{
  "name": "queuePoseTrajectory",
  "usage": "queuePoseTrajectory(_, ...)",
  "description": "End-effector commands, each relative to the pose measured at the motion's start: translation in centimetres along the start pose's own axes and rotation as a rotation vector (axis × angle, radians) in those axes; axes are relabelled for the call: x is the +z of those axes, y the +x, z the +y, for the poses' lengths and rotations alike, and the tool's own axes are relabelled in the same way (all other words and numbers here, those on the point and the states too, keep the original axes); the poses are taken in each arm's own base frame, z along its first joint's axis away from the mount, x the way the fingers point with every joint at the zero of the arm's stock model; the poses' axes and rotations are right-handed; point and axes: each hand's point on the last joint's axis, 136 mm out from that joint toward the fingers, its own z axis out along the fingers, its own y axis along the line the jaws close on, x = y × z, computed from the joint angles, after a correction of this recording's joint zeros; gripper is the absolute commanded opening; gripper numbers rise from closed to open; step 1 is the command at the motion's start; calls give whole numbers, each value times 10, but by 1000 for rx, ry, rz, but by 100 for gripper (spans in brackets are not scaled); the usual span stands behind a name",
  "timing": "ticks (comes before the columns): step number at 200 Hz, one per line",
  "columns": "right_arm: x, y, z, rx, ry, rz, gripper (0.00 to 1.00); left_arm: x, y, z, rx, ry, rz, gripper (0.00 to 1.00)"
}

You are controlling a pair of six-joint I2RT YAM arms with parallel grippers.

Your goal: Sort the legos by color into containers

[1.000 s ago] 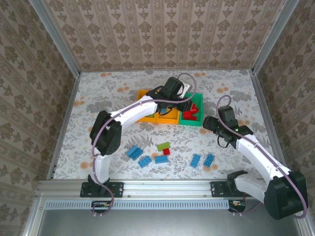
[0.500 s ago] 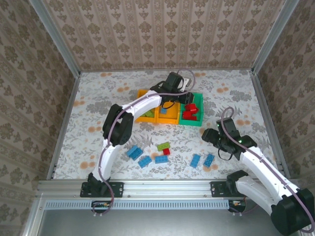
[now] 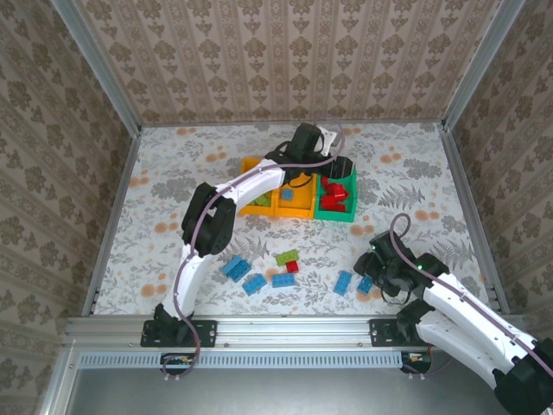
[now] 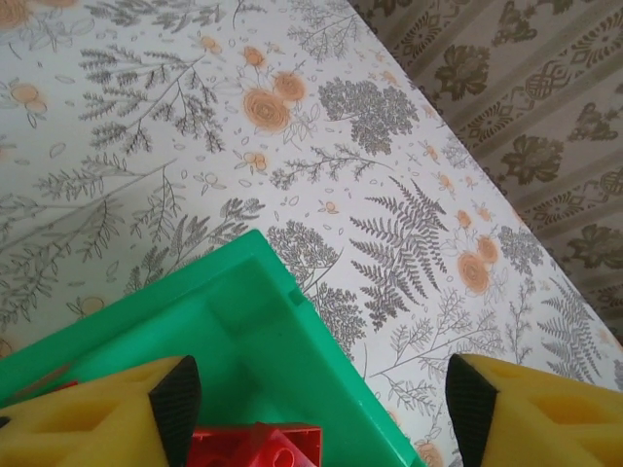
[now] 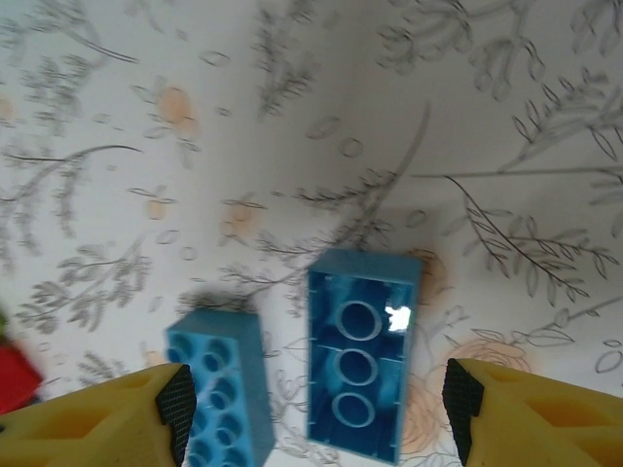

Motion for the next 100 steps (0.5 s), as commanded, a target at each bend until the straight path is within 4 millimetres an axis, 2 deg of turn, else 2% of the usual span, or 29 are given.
queuePoseTrajectory(1, 8, 7, -14, 55, 60, 23, 71, -20, -8, -20, 26, 43, -37, 78)
queuePoseTrajectory(40, 25, 11, -14, 51, 72, 43, 69, -51, -3, -31, 77, 15, -57, 97)
queuePoseTrajectory(66, 31, 9, -13, 35, 89, 42, 66, -69, 8, -31, 95, -16, -57, 98)
queuePoseTrajectory(100, 35, 7, -13, 17, 110, 39, 49, -93, 24, -25, 121, -76, -54, 99)
